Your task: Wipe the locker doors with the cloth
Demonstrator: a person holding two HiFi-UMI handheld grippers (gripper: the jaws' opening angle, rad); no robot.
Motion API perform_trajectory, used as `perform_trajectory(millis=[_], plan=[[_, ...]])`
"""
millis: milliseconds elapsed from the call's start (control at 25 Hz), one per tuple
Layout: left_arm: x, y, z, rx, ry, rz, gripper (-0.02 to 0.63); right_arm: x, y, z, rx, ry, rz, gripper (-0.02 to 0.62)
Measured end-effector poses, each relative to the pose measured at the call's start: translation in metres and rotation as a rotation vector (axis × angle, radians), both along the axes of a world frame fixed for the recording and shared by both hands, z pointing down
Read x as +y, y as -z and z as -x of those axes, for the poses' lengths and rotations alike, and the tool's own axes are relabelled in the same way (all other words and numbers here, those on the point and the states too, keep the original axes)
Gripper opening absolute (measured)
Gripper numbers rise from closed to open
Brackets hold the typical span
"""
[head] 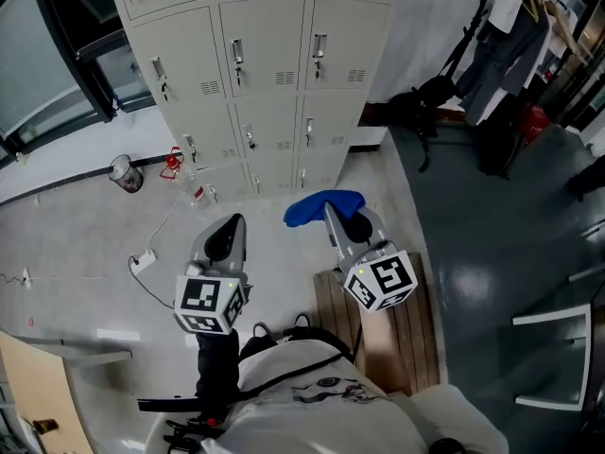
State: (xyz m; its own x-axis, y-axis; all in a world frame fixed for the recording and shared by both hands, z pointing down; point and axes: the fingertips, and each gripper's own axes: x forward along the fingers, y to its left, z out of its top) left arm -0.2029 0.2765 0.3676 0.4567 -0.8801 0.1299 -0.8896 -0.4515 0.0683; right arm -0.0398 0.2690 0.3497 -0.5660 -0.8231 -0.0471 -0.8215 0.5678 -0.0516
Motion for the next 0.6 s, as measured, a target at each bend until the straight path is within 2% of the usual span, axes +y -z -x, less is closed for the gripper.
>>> perform_trajectory(millis=[600], plan=[[-0.028, 0.016, 0.008, 0.002, -0.057, -0.020, -0.002, -0.017, 0.018, 0.013, -0.003, -0.043, -0.028, 0.031]])
